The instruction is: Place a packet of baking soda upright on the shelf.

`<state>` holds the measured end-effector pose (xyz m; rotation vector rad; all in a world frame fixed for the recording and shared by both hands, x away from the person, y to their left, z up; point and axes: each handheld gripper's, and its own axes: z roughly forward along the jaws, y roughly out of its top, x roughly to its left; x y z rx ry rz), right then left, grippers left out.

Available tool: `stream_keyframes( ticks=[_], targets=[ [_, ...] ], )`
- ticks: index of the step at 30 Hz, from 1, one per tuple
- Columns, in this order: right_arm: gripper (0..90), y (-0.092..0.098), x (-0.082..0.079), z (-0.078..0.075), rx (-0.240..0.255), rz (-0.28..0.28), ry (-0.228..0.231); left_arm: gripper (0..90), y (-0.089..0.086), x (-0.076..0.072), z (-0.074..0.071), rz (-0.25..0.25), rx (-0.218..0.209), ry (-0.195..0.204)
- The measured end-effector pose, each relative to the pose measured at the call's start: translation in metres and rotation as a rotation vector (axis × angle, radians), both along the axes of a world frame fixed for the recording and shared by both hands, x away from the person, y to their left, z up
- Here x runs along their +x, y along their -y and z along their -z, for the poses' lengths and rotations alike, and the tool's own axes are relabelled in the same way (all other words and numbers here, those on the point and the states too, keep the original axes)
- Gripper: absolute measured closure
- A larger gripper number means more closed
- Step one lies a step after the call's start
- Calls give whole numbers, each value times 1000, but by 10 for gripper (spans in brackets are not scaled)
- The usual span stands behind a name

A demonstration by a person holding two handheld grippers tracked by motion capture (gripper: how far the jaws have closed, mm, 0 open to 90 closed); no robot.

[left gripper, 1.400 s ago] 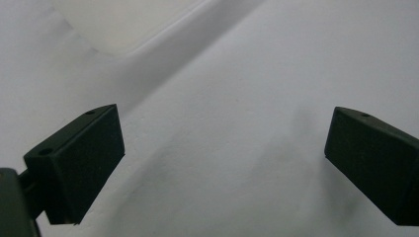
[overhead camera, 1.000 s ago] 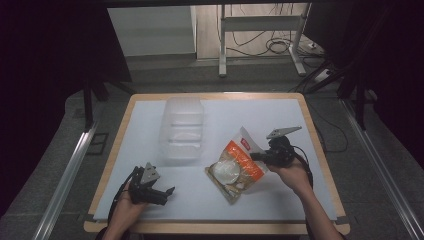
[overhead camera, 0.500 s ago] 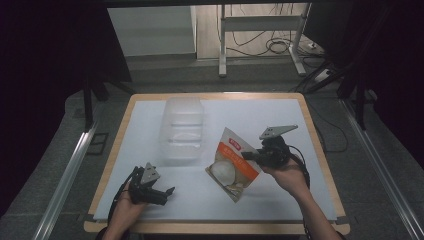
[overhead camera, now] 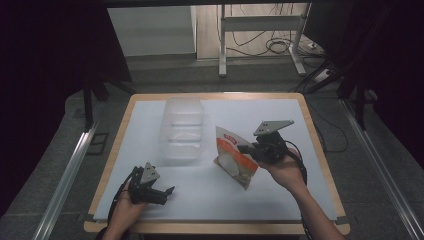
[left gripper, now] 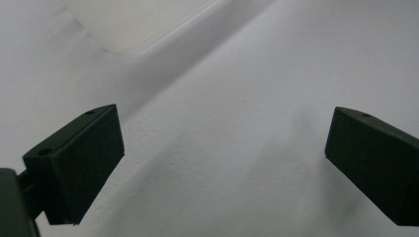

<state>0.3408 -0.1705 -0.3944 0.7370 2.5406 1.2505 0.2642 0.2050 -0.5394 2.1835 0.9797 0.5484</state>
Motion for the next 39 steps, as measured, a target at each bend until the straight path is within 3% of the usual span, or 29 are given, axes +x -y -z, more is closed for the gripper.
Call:
stream_keyframes(
  ticks=[13, 24, 39],
  targets=[
    [893, -1, 26, -28, 0, 34, 53, 17, 0, 0, 0, 4, 4, 3],
    [893, -22, 48, -44, -14, 12, 79, 11, -1, 0, -1, -6, -3, 9],
    [892, -48, 78, -54, 8, 8, 96, 1, -3, 0, -4, -8, -64, 25]
  ],
)
